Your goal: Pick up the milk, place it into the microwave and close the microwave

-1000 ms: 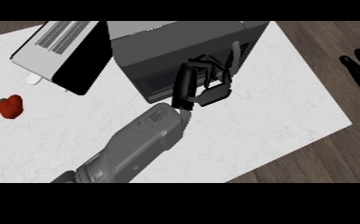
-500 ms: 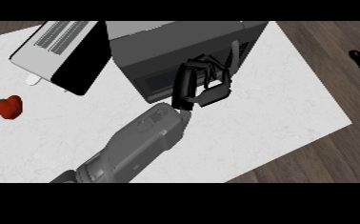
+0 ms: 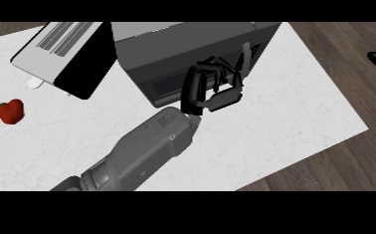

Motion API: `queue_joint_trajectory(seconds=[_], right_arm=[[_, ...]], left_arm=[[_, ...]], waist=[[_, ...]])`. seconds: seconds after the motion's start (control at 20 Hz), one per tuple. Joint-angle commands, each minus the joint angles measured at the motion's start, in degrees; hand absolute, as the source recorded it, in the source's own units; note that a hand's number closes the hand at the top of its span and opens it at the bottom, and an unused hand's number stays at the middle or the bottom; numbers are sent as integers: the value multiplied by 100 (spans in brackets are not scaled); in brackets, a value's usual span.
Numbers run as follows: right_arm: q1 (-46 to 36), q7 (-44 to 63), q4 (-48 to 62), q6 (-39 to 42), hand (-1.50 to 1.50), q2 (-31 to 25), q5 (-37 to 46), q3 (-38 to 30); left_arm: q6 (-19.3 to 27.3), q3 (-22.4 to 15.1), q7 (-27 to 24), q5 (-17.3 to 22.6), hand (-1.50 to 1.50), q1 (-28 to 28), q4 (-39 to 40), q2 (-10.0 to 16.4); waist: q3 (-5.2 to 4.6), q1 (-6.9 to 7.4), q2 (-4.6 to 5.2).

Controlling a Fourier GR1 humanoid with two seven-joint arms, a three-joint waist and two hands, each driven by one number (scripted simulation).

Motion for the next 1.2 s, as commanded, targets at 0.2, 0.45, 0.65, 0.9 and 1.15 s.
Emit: queue_joint_trajectory(seconds=[0.2, 0.45, 0.65, 0.9, 1.15], right_arm=[[-16, 131, -33, 225, -150, -124, -344, 102], [47, 222, 12, 231, -150, -192, -490, 96], [-22, 259, 2, 260, -150, -274, -520, 83], [-101, 337, -49, 314, -150, -414, -627, 73], [-188, 313, -133, 415, -150, -409, -878, 117]], left_arm=[[-135, 229, 10, 205, 150, -428, 570, 3], [-99, 209, -78, 299, 150, -461, 604, 3], [-137, 188, -146, 351, 150, -509, 626, 3], [-166, 107, -186, 444, 150, -489, 663, 3], [-157, -211, -123, 303, 150, -538, 894, 3]], waist=[[-2, -31, 92], [0, -81, 92], [-2, -23, 106], [-7, -18, 106], [14, -32, 85]])
